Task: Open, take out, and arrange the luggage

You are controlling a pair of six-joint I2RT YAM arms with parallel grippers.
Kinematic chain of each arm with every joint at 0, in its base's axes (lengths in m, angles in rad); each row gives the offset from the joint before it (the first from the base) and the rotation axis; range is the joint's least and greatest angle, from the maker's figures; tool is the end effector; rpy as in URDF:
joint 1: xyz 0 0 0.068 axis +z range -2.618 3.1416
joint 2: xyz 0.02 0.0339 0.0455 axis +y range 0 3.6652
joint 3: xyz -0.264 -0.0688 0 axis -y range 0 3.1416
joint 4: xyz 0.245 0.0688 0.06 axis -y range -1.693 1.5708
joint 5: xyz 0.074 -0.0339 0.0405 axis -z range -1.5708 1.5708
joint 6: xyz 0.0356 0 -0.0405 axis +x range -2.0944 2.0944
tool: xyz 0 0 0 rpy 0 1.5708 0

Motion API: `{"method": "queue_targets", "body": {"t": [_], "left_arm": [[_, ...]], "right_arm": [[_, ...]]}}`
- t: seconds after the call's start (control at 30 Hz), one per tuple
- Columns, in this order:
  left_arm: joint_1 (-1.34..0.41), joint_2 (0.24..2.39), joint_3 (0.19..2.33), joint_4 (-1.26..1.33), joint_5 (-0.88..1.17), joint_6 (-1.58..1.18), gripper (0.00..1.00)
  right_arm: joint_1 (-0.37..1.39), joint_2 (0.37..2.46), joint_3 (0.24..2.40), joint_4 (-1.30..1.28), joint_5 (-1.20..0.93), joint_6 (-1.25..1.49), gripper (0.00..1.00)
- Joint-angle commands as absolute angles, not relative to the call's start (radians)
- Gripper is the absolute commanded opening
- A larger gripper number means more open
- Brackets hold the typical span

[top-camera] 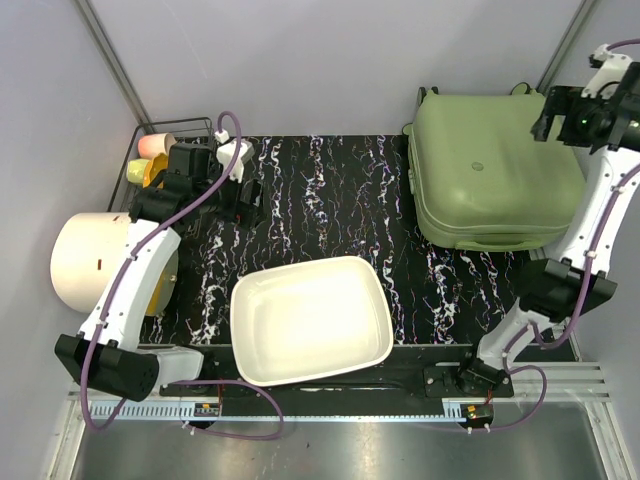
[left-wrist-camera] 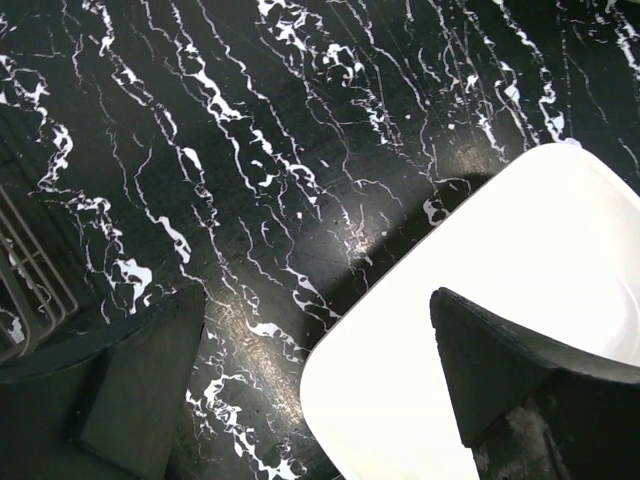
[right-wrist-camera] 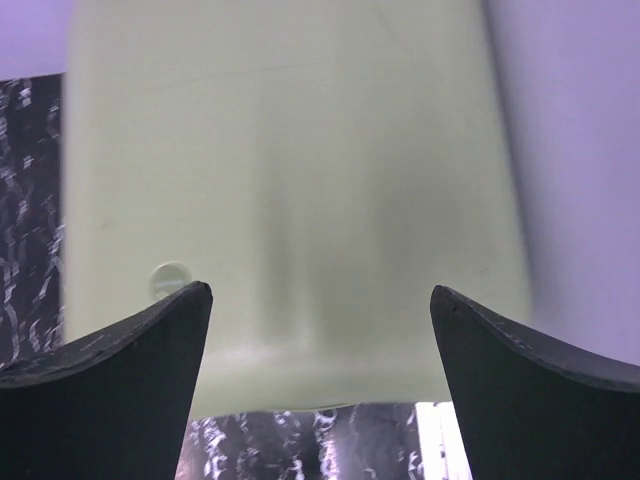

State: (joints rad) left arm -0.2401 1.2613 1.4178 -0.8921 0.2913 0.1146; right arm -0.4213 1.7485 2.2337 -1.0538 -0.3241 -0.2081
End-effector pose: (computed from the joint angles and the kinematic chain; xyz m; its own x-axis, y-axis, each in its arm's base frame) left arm 0.2427 -0.0700 0.3899 -0.5978 0.2591 -0.7586 0.5063 0.8557 -0.1067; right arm 0.3206 -0.1312 0.4827 -0.5103 0.0141 -0.8599 0.0382 0.9993 -0.0063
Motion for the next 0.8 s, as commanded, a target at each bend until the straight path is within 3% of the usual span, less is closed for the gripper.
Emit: {"method": "queue_targets", "body": {"t": [0.0,0.3,0.4,0.43,0.53,0.57,0.67,0.77], "left_arm": [[-0.238,1.255,1.433,-0.827,0.368,0.109,0.99],[-0.239,1.270,1.433,-0.827,0.411,0.124,0.99],[-0.238,1.276,1.434,-0.825,0.420,0.127,0.99],[-0.239,1.279,1.436,-0.825,0.420,0.129,0.99],[-0.239,1.287,1.440,-0.825,0.439,0.132,0.99],[-0.239,1.290,1.440,-0.825,0.445,0.132,0.99],[-0.238,1.305,1.453,-0.825,0.456,0.132,0.99],[-0.238,1.316,1.471,-0.825,0.459,0.135,0.99]], "right_arm": [[-0.523,1.903,2.455,-1.196,-0.317,-0.284,1.00],[-0.586,2.046,2.550,-1.227,-0.339,-0.373,0.99],[-0.589,2.045,2.516,-1.200,-0.281,-0.408,0.80],[-0.588,2.037,2.498,-1.157,-0.255,-0.413,0.63],[-0.588,1.987,2.384,-1.013,-0.120,-0.436,0.32],[-0.589,1.968,2.356,-0.979,-0.088,-0.446,0.14],[-0.588,1.977,2.321,-0.939,-0.011,-0.518,0.00],[-0.588,2.008,2.315,-0.940,-0.011,-0.566,0.00]]}}
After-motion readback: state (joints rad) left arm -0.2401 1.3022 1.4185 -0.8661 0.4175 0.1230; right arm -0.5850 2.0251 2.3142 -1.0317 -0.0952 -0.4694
